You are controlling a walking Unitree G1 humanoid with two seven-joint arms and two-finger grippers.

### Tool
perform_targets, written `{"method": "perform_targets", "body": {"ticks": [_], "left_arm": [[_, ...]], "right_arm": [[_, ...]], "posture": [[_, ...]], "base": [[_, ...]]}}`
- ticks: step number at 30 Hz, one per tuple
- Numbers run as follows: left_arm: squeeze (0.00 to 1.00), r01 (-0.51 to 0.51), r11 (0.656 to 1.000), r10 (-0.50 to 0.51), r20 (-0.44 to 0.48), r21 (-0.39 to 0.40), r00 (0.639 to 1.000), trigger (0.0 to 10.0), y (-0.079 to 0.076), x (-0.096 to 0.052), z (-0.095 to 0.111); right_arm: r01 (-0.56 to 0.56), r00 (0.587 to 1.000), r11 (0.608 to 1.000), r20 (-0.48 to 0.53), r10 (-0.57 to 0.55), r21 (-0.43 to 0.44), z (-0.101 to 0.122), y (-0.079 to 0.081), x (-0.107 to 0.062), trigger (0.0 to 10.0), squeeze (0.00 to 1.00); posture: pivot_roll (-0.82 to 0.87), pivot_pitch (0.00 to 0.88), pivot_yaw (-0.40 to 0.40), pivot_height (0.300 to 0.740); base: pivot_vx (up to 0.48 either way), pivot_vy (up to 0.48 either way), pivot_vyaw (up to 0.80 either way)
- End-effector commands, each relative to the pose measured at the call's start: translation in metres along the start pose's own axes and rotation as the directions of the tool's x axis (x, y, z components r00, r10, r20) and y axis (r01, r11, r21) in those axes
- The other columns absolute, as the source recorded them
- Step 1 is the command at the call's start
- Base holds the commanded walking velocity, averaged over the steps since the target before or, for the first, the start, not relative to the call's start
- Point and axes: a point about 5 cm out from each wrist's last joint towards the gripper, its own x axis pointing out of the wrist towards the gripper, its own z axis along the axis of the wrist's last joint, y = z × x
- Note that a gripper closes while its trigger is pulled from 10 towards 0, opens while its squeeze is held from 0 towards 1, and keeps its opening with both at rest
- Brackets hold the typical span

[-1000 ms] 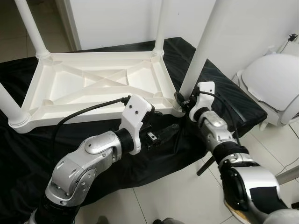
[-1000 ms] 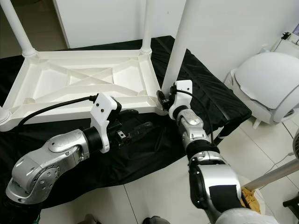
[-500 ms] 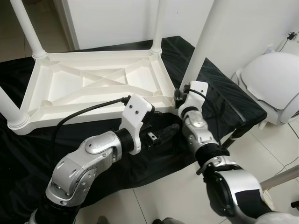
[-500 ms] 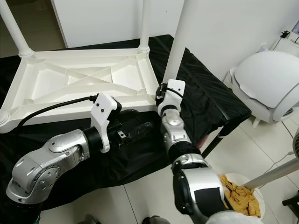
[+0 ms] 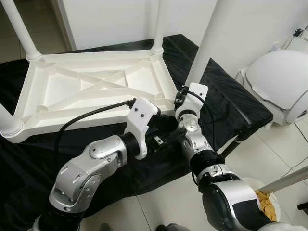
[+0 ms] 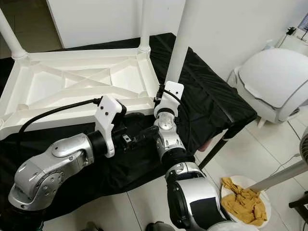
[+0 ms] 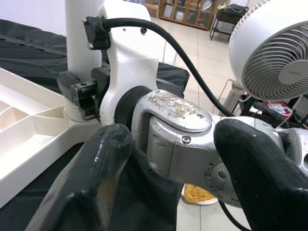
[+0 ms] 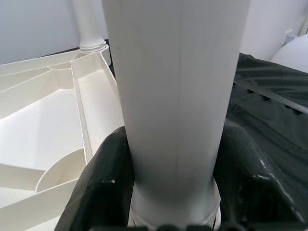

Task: Building children table

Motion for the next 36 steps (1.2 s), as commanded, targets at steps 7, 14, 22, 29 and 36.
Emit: {"method": "perform_targets", "body": {"ticks": [7, 14, 22, 29, 36], "left_arm": [[0.00, 0.021, 1.000, -0.021, -0.008, 0.005, 1.000, 10.0, -0.002, 0.002, -0.002], [0.00, 0.015, 1.000, -0.015, -0.007, 0.006, 1.000, 10.0, -0.001, 0.002, -0.002], [0.00, 0.011, 1.000, -0.011, -0.006, 0.004, 1.000, 10.0, -0.001, 0.004, -0.002], [0.00, 0.008, 1.000, -0.008, -0.006, 0.007, 1.000, 10.0, 0.000, 0.005, -0.002], [0.00, 0.013, 1.000, -0.013, -0.008, 0.008, 1.000, 10.0, 0.000, 0.004, -0.002]], "right_arm": [[0.000, 1.000, 1.000, -0.026, 0.000, -0.026, -0.008, -0.019, 0.004, 10.0, 1.00], [-0.129, 0.992, 0.991, 0.009, 0.130, -0.021, -0.001, -0.020, 0.007, 10.0, 1.00], [-0.365, 0.930, 0.931, -0.051, 0.363, -0.028, -0.004, -0.025, 0.011, 10.0, 0.00], [-0.487, 0.873, 0.873, -0.070, 0.483, -0.037, -0.002, -0.039, 0.015, 10.0, 0.00], [-0.589, 0.808, 0.802, -0.077, 0.584, -0.100, 0.005, -0.058, 0.020, 10.0, 0.00]], "posture": [[-0.03, 0.080, -0.053, 0.740], [-0.03, 0.074, -0.056, 0.740], [-0.03, 0.063, -0.061, 0.740], [-0.02, 0.058, -0.060, 0.740], [-0.03, 0.051, -0.053, 0.740]], "base": [[0.000, 0.000, 0.00], [0.000, 0.000, 0.00], [0.000, 0.000, 0.00], [0.000, 0.000, 0.00], [0.000, 0.000, 0.00]]}}
